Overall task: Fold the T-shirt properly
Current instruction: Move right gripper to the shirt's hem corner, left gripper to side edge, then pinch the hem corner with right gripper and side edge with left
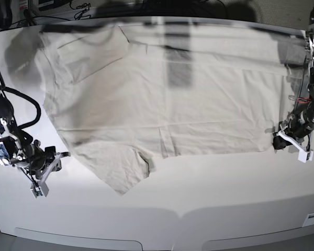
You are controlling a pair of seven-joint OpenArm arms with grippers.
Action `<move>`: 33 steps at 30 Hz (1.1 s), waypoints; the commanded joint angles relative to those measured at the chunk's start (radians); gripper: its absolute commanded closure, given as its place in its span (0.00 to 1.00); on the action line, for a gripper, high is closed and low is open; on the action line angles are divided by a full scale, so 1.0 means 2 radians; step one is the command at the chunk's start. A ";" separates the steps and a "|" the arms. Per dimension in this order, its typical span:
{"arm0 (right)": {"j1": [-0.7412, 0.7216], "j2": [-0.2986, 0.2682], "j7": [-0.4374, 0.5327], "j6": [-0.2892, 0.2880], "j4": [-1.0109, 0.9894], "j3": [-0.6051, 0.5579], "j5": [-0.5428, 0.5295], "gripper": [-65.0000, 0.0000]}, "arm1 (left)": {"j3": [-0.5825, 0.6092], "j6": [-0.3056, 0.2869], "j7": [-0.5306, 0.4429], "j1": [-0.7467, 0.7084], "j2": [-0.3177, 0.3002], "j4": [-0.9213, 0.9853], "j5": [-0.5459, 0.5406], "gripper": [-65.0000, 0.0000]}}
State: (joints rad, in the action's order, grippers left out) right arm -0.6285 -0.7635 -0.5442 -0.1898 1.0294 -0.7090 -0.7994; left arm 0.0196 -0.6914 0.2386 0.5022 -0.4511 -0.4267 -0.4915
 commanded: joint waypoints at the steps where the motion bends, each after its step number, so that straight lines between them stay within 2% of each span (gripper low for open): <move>1: -0.036 0.003 0.009 -0.007 -0.021 -0.014 -0.005 0.78 | 0.000 -0.003 0.012 0.004 -0.004 -0.003 0.008 1.00; 4: -0.099 0.041 0.010 -0.026 -0.115 -0.073 -0.026 0.76 | 0.000 -0.003 0.007 -0.003 -0.005 -0.003 0.009 1.00; 8: -0.162 0.090 0.016 -0.044 -0.232 -0.135 -0.067 0.60 | 0.000 -0.003 0.007 -0.010 -0.005 -0.003 0.010 1.00; 13: -0.209 0.150 0.016 -0.082 -0.340 -0.184 -0.066 0.60 | 0.000 -0.003 -0.001 -0.014 -0.005 -0.003 0.010 1.00; 16: -0.216 0.184 0.016 -0.089 -0.385 -0.190 -0.055 0.60 | 0.000 -0.003 -0.003 -0.017 -0.005 -0.003 0.010 1.00; 20: -0.216 0.224 0.030 -0.089 -0.427 -0.188 -0.002 0.60 | 0.000 -0.003 -0.008 -0.022 -0.005 -0.003 0.010 1.00; 23: -0.216 0.238 0.043 -0.089 -0.444 -0.188 0.007 0.60 | 0.000 -0.003 -0.015 -0.026 -0.004 -0.003 0.010 1.00; 28: -0.212 0.239 0.043 -0.091 -0.457 -0.188 0.007 0.60 | 0.000 -0.003 -0.016 -0.028 -0.005 -0.003 0.010 1.00; 33: -0.191 0.239 0.039 -0.112 -0.465 -0.188 0.006 0.60 | 0.000 -0.003 -0.020 -0.028 -0.005 -0.003 0.010 1.00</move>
State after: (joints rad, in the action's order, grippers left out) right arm -0.9760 -0.2798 -0.4641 -0.4099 0.0978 -1.0874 -0.7879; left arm 0.0189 -0.7078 0.1520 0.4461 -0.4488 -0.4320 -0.5098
